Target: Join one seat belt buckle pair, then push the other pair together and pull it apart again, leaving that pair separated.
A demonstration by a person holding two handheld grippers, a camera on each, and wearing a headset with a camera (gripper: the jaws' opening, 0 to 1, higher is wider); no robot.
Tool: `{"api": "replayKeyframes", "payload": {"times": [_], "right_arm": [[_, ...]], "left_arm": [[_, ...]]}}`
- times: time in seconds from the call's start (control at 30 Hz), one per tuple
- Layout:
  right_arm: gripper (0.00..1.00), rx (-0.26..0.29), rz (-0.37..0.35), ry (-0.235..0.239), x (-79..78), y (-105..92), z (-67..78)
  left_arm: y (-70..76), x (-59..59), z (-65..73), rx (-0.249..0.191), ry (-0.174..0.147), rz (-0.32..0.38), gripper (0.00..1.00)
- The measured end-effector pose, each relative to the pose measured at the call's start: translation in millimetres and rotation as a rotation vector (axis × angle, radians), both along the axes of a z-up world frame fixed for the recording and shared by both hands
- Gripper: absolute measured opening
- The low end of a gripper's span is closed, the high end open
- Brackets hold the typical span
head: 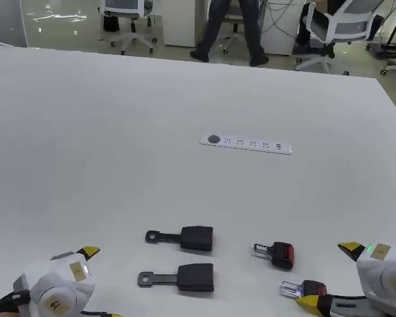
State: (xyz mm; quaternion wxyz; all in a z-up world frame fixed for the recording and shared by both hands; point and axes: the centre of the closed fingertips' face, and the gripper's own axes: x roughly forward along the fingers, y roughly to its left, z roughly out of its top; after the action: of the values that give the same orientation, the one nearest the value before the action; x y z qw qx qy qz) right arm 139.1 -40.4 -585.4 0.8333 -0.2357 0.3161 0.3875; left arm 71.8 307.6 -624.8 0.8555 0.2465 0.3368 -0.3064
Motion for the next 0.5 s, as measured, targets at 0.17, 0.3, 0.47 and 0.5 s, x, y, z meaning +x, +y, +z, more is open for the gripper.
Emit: {"api": "replayKeyframes", "payload": {"times": [0.17, 0.3, 0.47, 0.5], "right_arm": [[0.80, -0.006, 0.009, 0.003, 0.7, 0.0, -1.5], [0.81, 0.009, -0.003, -0.001, 4.6, 1.3, 2.8], [0.79, 0.009, 0.003, -0.004, 7.2, -1.0, 5.9], [0.78, 0.007, 0.005, -0.005, 7.8, -2.7, 5.1]], "left_arm": [[2.6, 1.9, -0.4, -0.005, -0.005, 0.008, 0.86], [3.4, 1.8, -0.5, -0.018, 0.012, 0.019, 0.82], [1.8, -1.2, 0.2, -0.027, 0.028, 0.014, 0.79], [1.5, -2.8, -0.8, -0.025, 0.038, 0.007, 0.79]]}}
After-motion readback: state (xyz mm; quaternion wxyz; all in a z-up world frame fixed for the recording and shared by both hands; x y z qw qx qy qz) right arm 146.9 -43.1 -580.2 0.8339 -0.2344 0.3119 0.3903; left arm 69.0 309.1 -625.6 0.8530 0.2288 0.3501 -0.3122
